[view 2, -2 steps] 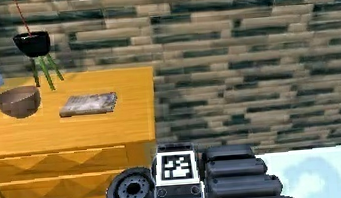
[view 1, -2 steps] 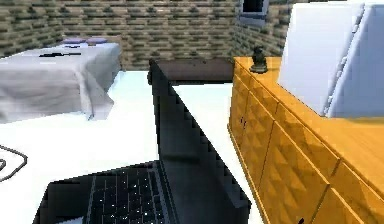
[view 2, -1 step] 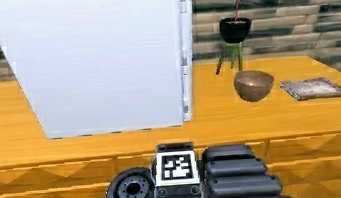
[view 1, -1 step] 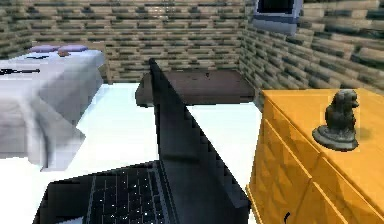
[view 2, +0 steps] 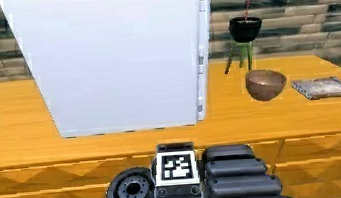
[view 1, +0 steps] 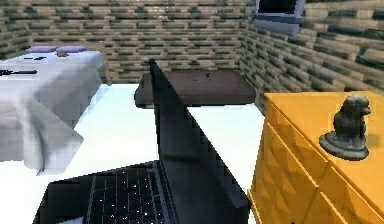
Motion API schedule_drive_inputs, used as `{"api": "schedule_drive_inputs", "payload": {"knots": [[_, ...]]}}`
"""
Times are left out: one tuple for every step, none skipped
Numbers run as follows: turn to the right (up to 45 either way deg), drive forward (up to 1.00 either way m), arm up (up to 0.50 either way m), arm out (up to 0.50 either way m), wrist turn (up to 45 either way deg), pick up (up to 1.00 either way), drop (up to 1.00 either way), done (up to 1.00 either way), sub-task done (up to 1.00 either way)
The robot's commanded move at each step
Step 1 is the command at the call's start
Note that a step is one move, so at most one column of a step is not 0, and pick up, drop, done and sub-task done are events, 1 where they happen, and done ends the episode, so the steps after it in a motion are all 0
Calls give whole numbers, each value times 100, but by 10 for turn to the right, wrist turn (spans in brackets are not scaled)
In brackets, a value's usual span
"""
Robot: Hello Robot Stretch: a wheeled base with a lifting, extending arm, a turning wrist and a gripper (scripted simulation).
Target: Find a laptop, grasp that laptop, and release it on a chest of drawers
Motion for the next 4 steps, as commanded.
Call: {"api": "schedule_drive_inputs", "payload": {"knots": [[450, 0, 0, 0, 0, 0, 0, 0, 0], [450, 0, 0, 0, 0, 0, 0, 0, 0], [450, 0, 0, 0, 0, 0, 0, 0, 0], [390, 0, 0, 0, 0, 0, 0, 0, 0]]}}
